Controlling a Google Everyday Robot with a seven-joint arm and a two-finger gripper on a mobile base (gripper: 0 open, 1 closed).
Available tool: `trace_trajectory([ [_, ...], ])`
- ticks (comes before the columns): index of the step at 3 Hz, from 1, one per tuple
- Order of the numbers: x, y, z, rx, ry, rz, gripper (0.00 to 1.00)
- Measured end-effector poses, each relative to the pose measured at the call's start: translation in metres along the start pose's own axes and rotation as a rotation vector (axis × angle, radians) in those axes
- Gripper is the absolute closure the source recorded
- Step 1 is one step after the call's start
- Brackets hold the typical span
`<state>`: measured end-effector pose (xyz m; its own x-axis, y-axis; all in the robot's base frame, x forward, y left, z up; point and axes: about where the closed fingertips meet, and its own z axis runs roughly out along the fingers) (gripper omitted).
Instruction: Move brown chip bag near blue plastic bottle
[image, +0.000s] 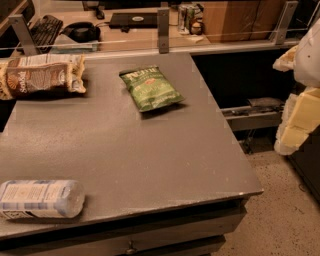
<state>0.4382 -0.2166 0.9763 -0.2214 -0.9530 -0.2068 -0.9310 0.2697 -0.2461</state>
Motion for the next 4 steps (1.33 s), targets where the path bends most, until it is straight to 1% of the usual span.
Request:
trace_trajectory([
  [1, 0.0, 0.0, 0.0, 0.0, 0.0, 0.0, 0.0],
  [2, -0.024, -0.006, 0.011, -0.021, -0.049, -0.043, 0.0],
  [3, -0.096, -0.011, 0.037, -0.056, -0.148, -0.138, 0.0],
  [4, -0.186, -0.009, 0.055, -0.078, -0.27, -0.247, 0.0],
])
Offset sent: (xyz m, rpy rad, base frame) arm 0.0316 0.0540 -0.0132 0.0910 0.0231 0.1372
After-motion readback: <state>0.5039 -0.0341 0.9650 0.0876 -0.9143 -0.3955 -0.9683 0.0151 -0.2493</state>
